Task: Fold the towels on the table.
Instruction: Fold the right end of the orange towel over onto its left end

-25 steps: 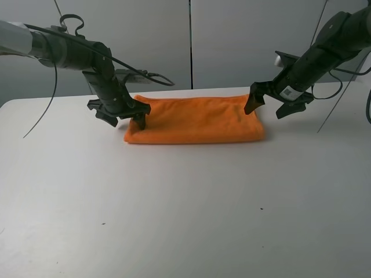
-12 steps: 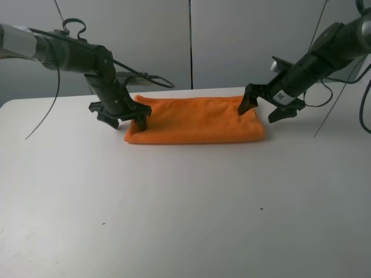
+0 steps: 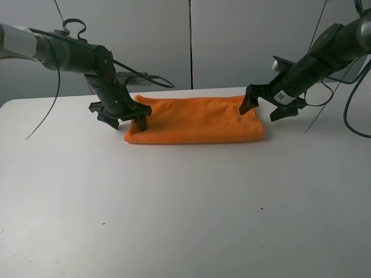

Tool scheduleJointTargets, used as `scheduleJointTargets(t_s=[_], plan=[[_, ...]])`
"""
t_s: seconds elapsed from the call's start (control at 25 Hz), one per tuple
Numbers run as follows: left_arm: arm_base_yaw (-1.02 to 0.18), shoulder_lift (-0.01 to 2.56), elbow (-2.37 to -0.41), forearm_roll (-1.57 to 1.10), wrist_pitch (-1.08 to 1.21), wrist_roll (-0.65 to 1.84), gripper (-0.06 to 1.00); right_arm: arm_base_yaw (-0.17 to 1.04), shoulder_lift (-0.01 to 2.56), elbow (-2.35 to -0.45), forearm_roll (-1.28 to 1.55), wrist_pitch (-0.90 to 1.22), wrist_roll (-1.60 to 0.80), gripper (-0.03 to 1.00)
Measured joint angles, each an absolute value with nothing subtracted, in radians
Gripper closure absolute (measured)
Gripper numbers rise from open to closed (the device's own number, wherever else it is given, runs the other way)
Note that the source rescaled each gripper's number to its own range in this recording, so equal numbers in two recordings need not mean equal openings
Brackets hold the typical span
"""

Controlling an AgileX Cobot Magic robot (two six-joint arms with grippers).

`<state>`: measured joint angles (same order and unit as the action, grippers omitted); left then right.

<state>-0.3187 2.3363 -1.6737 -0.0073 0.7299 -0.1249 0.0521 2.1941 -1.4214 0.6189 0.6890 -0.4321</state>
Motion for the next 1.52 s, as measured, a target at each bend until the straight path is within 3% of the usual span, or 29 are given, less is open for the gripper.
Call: scheduleJointTargets(t_s=[0.4,0.8,1.24,1.36,1.52], plan=[[-0.319,2.341,-1.676,-0.007,0.732,-0.125,-0.05,0.052,2.228,-1.43,0.622,0.707,-0.432,-0.03],[-0.319,2.341,-1.676,-0.011,0.736,-0.125,-0.05,0.162,2.239,-1.432,0.659,0.645,-0.432,-0.03],[-0.319,2.341,-1.676,-0.013,0.738,-0.112,-0.05,0.168,2.245,-1.432,0.719,0.621,-0.43,-0.01],[-0.319,2.341,-1.676,-0.013,0.738,-0.107,-0.05,0.168,2.248,-1.432,0.719,0.62,-0.43,0.19],[-0.319,2.341,-1.676,-0.015,0.738,-0.092,-0.05,0.168,2.261,-1.432,0.699,0.622,-0.43,0.78]])
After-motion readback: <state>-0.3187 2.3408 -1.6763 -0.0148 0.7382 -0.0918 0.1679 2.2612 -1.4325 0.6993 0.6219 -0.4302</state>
